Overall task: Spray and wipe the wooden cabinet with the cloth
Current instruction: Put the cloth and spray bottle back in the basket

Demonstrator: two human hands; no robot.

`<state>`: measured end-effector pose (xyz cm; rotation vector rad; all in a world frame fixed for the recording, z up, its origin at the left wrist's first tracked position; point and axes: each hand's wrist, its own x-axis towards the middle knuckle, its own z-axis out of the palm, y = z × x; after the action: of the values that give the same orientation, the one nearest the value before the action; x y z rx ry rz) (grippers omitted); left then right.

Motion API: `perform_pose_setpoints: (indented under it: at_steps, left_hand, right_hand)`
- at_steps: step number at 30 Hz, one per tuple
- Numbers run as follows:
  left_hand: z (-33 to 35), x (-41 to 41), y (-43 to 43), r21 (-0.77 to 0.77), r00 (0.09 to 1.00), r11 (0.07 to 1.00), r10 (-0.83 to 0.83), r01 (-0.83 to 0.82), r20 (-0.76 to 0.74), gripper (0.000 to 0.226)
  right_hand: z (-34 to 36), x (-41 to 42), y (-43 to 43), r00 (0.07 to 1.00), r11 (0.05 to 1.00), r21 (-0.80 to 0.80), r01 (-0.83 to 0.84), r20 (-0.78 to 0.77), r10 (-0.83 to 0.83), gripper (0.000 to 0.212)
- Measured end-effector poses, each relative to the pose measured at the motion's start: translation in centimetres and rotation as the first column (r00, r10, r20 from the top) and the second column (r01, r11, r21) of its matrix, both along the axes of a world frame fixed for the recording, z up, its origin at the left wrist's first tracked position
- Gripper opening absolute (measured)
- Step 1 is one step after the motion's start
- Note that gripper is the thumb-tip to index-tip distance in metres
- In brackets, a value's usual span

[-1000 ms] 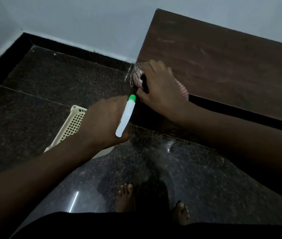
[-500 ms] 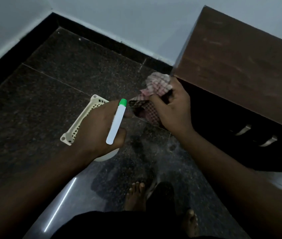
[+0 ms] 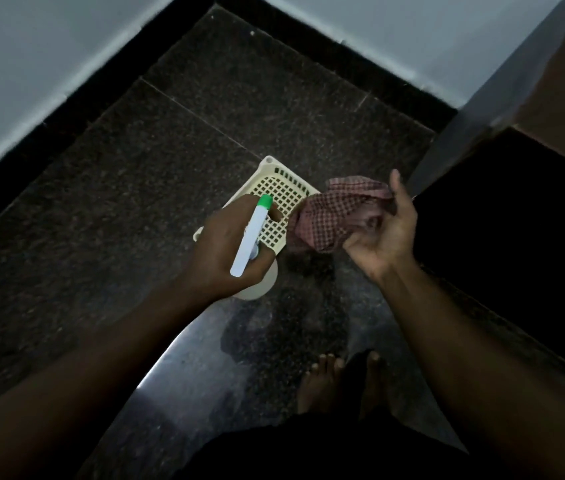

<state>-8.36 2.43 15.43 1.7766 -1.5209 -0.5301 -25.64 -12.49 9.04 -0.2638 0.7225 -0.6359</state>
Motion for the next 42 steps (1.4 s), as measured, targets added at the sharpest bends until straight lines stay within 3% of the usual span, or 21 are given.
perform_pose_setpoints:
  at_steps: [3, 5, 9, 12, 15, 19, 22, 24, 26, 28, 31, 35, 39, 42]
  left_hand:
    - [-2.0, 0.5, 0.0, 0.006, 0.999, 1.000, 0.030, -0.030, -0.010, 0.033]
    - [-3.5, 0.9, -0.2, 0.010, 0.999, 0.999, 0.040, -0.040, -0.010, 0.033]
    - [-6.1, 1.9, -0.4, 0.029, 0.998, 0.998, 0.056, -0.055, -0.027, 0.033]
    - [-7.7, 2.5, -0.5, 0.033, 0.994, 0.995, 0.095, -0.094, -0.046, 0.033]
    - [-9.0, 3.0, -0.5, 0.010, 0.991, 0.992, 0.126, -0.126, -0.051, 0.033]
    - [-10.7, 3.6, -0.7, -0.049, 0.984, 0.984, 0.166, -0.169, -0.060, 0.035]
    - [-11.7, 3.7, -0.9, -0.096, 0.979, 0.975, 0.192, -0.198, -0.072, 0.035]
    - [-12.5, 3.8, -1.1, -0.106, 0.975, 0.970, 0.215, -0.220, -0.061, 0.035]
    - [-13.2, 3.8, -1.2, -0.105, 0.974, 0.968, 0.222, -0.227, -0.050, 0.034]
    - [-13.8, 3.8, -1.5, -0.115, 0.972, 0.966, 0.229, -0.233, -0.052, 0.031]
    - [-14.5, 4.0, -2.2, -0.130, 0.969, 0.960, 0.242, -0.247, -0.049, 0.030]
    - [-15.0, 4.3, -2.4, -0.151, 0.971, 0.961, 0.225, -0.234, -0.077, 0.029]
    - [-15.6, 4.5, -2.3, -0.166, 0.969, 0.956, 0.229, -0.242, -0.094, 0.030]
    - [-15.7, 4.6, -2.2, -0.168, 0.968, 0.955, 0.233, -0.245, -0.091, 0.031]
  right_hand:
    - [-2.5, 1.4, -0.6, 0.998, 0.999, -0.041, -0.034, -0.051, 0.032, 0.033]
    - [-4.2, 2.1, -1.2, 0.993, 0.996, -0.048, -0.080, -0.086, 0.076, 0.024]
    - [-7.0, 3.3, -1.5, 0.976, 0.984, 0.007, -0.177, -0.130, 0.177, 0.042]
    - [-8.4, 4.8, -1.4, 0.938, 0.964, -0.036, -0.264, -0.244, 0.248, 0.051]
    - [-9.3, 6.3, -1.8, 0.903, 0.929, -0.200, -0.311, -0.367, 0.224, 0.039]
    - [-9.1, 7.9, -2.8, 0.801, 0.801, -0.383, -0.461, -0.567, 0.190, 0.025]
    - [-9.4, 9.0, -3.4, 0.841, 0.823, -0.333, -0.460, -0.462, 0.283, 0.027]
    - [-10.6, 9.8, -3.5, 0.836, 0.874, -0.169, -0.455, -0.420, 0.354, 0.037]
    - [-12.3, 10.4, -3.7, 0.790, 0.887, -0.049, -0.459, -0.478, 0.383, 0.040]
    - [-13.5, 11.0, -3.8, 0.730, 0.879, -0.026, -0.476, -0.569, 0.378, 0.039]
    - [-14.3, 11.7, -4.1, 0.699, 0.877, -0.051, -0.478, -0.627, 0.344, 0.040]
    - [-14.5, 12.3, -4.6, 0.760, 0.873, -0.147, -0.465, -0.572, 0.309, 0.024]
    - [-14.3, 12.8, -5.3, 0.791, 0.856, -0.190, -0.480, -0.516, 0.329, 0.032]
    - [-14.4, 13.2, -6.3, 0.671, 0.758, -0.303, -0.578, -0.705, 0.230, 0.027]
